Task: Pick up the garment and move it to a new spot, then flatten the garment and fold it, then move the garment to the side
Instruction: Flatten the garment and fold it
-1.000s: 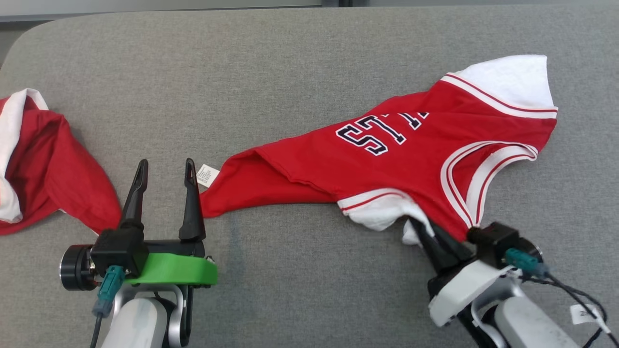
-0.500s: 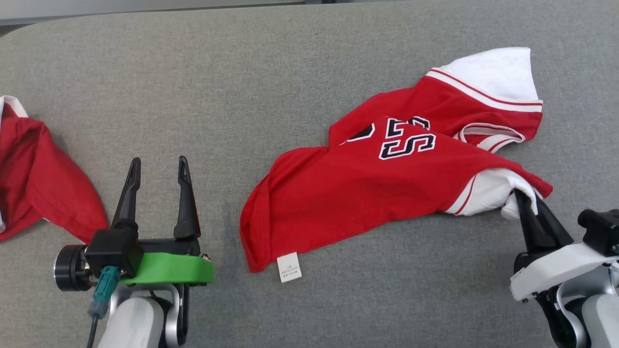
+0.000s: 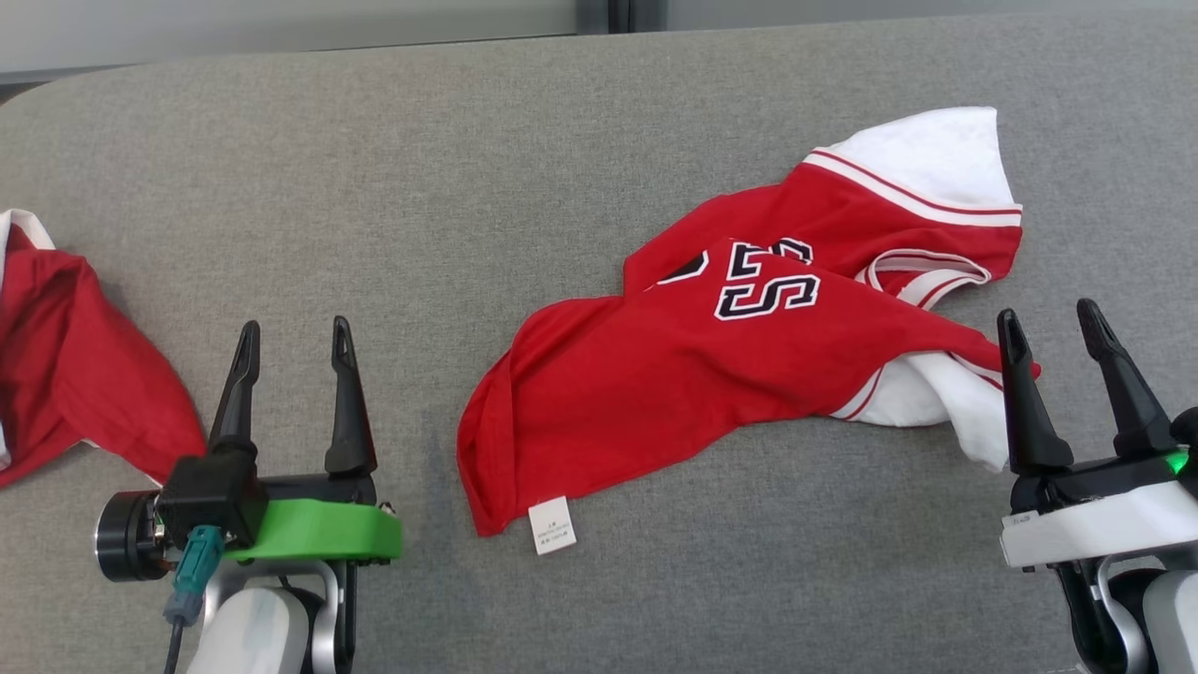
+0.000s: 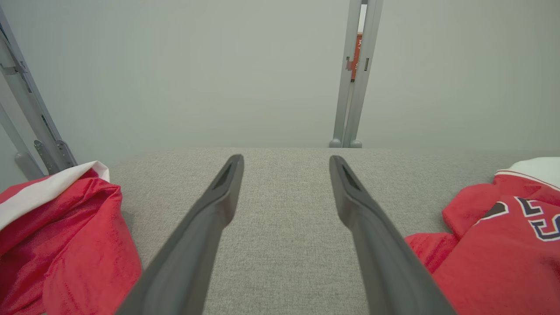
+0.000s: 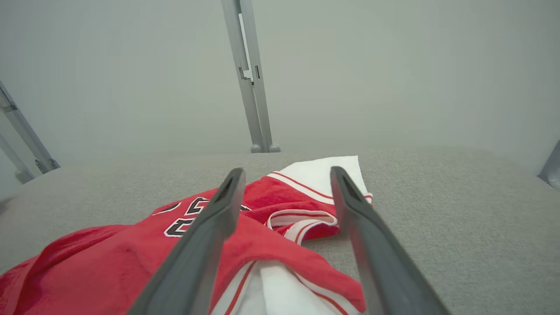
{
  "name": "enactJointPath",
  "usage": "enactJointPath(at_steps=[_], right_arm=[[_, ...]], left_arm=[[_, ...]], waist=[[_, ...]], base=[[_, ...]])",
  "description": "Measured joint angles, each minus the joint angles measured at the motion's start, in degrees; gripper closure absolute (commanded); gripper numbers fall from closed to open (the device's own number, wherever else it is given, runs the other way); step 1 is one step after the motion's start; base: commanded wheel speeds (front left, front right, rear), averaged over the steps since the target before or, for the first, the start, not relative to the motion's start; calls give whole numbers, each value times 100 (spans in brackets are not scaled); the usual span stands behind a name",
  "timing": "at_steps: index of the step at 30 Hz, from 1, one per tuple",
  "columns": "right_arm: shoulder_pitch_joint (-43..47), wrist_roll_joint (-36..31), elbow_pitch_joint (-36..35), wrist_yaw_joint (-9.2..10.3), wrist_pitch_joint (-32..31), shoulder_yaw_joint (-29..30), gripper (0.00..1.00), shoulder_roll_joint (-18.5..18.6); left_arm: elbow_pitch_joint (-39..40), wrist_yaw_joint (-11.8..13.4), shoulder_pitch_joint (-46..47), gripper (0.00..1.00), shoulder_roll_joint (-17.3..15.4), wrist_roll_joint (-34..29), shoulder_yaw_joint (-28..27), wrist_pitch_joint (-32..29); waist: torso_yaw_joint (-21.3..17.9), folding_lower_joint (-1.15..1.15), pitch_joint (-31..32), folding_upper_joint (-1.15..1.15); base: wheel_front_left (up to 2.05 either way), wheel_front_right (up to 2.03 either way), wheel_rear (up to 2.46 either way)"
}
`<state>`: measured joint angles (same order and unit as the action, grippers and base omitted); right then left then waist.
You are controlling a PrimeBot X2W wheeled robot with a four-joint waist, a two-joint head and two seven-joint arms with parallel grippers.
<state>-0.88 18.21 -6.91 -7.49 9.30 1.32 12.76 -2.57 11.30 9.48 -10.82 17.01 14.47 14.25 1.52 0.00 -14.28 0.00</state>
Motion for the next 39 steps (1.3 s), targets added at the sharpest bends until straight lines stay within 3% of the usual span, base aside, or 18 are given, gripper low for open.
enactJointPath(at_steps=[7,19,23,31,39], right_arm=[[270,-201,-428,0,-126,-92,0,-202],[415,-223,-552,0,-275,-135,0,-294],[415,-222,-544,0,-292,-138,0,-299],[415,-175,-378,0,-318,-223,0,-348],[415,-133,-224,0,-308,-188,0,-379]], left_arm=[[43,25,-247,0,-59,5,48,-30],[198,53,-399,0,-98,42,166,-168],[182,-115,-393,0,-60,90,426,-489],[-751,-389,-539,0,276,287,1177,-1530],[-1347,-314,-531,0,374,413,1134,-1519]], waist=[[-38,0,251,0],[-62,0,382,0],[-63,0,340,0],[-177,0,198,0],[-272,0,73,0]], base=[[0,0,0],[0,0,0],[0,0,0],[0,0,0],[0,0,0]])
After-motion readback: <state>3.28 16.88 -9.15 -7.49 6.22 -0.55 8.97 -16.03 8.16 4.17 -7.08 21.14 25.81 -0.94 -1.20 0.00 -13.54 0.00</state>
